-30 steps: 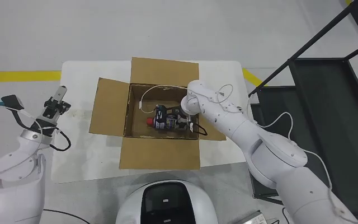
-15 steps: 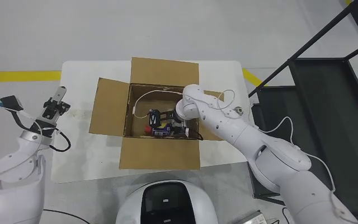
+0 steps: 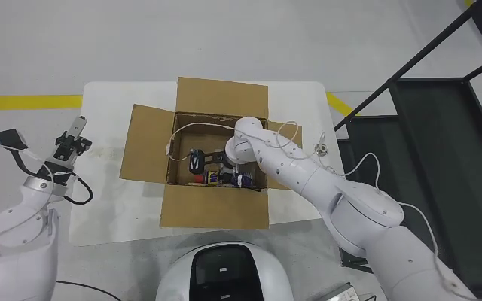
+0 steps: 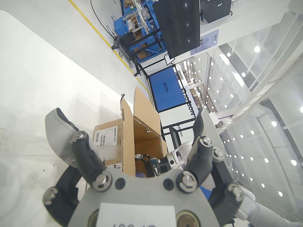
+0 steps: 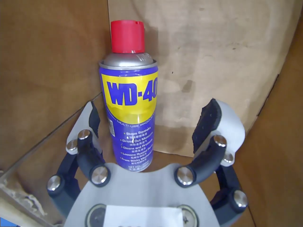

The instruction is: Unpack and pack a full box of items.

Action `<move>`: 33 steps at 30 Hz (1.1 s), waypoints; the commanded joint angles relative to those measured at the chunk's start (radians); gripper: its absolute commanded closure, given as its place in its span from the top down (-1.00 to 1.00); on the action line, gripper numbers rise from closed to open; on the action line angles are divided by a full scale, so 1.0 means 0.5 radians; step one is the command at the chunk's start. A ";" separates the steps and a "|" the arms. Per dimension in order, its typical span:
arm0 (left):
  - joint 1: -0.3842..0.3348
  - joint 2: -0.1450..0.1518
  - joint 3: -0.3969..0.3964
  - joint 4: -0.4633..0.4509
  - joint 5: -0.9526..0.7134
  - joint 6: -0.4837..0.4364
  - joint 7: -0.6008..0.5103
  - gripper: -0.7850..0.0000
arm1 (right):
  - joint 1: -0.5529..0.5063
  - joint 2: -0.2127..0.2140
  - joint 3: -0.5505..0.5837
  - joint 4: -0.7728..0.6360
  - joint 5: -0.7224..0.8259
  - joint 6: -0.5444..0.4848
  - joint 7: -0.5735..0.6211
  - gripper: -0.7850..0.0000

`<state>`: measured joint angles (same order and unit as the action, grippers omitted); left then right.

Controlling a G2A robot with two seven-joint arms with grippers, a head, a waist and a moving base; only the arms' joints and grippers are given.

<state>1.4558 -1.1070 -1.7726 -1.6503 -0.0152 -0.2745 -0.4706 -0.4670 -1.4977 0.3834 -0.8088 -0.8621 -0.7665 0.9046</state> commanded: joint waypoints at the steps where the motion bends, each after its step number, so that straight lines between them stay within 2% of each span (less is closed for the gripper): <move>1: 0.001 0.001 -0.001 0.001 -0.002 -0.005 0.000 1.00 | 0.004 -0.024 -0.013 0.046 0.018 -0.002 0.002 1.00; 11: 0.011 0.004 -0.008 -0.007 -0.012 -0.015 0.003 1.00 | 0.053 -0.135 -0.062 0.264 0.048 -0.005 -0.019 1.00; 12: 0.010 0.005 -0.011 -0.009 -0.009 -0.014 0.007 1.00 | 0.059 -0.144 -0.065 0.282 0.044 -0.007 -0.029 0.33; 13: 0.009 0.005 -0.012 -0.012 -0.013 -0.013 0.009 1.00 | 0.066 -0.151 -0.067 0.297 0.039 -0.011 -0.039 -0.59; 14: 0.008 0.005 -0.014 -0.015 -0.014 -0.013 0.011 1.00 | 0.073 -0.158 -0.069 0.315 0.032 -0.016 -0.046 -1.00; 23: 0.002 0.007 -0.009 -0.014 -0.027 -0.009 0.023 1.00 | 0.118 -0.191 -0.061 0.425 -0.003 -0.053 -0.097 -1.00; 33: -0.019 0.007 0.015 -0.006 -0.030 0.000 0.036 1.00 | 0.122 -0.174 -0.018 0.448 0.002 -0.044 -0.061 -1.00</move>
<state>1.4474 -1.1036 -1.7674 -1.6540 -0.0315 -0.2749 -0.4529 -0.4036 -1.5855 0.3725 -0.5869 -0.8629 -0.7937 0.8710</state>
